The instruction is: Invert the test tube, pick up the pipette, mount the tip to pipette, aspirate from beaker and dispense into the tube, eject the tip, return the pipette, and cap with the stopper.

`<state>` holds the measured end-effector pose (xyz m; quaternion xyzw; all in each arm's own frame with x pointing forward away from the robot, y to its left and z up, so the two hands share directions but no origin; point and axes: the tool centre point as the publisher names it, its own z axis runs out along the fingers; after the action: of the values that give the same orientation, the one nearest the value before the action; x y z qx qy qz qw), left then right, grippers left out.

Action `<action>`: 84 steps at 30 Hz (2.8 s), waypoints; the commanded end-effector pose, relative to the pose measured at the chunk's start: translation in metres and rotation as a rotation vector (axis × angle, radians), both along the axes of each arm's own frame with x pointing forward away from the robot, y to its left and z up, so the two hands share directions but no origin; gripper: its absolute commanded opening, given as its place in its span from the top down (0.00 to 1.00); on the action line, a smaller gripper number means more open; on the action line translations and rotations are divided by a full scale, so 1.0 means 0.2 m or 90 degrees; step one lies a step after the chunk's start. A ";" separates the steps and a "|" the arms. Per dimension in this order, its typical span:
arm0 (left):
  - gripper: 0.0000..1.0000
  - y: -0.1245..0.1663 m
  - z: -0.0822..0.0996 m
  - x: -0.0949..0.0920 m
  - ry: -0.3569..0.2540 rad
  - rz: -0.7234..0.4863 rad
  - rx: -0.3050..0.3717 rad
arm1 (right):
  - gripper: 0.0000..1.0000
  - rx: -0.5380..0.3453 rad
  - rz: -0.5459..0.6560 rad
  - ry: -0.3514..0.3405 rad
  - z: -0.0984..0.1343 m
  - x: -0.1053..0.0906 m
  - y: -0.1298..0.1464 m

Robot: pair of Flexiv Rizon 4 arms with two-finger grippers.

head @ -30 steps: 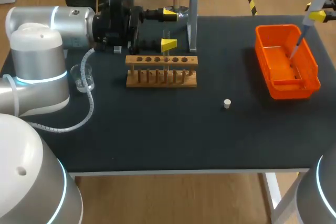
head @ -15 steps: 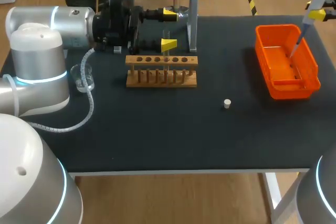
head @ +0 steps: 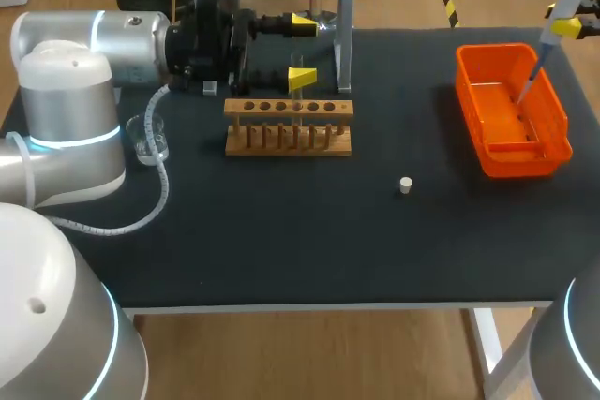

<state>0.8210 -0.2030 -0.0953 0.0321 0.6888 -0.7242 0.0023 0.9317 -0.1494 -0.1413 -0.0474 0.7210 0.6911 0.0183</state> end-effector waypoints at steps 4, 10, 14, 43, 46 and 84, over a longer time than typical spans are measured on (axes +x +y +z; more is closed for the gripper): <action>0.00 -0.40 0.09 0.18 0.002 -0.029 0.013 | 1.00 -0.002 0.000 0.000 0.01 0.00 0.00; 0.00 -0.69 0.16 0.27 0.005 -0.038 0.044 | 1.00 -0.002 0.000 0.000 0.01 0.00 0.00; 0.00 -0.89 0.20 0.36 0.032 -0.052 0.030 | 1.00 -0.002 0.000 0.000 0.01 0.00 0.00; 1.00 -0.89 0.20 0.36 0.032 -0.052 0.030 | 1.00 -0.002 0.000 0.000 0.01 0.00 0.00; 1.00 -1.01 0.20 0.40 0.017 -0.063 0.030 | 1.00 -0.002 0.000 0.000 0.01 0.00 0.00; 1.00 -1.65 0.23 0.52 0.011 0.046 0.012 | 1.00 -0.002 0.000 0.000 0.01 0.00 0.00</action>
<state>0.9189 -0.5207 -0.0462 0.0022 0.6996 -0.7142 0.0197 0.9316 -0.1493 -0.1411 -0.0473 0.7211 0.6909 0.0184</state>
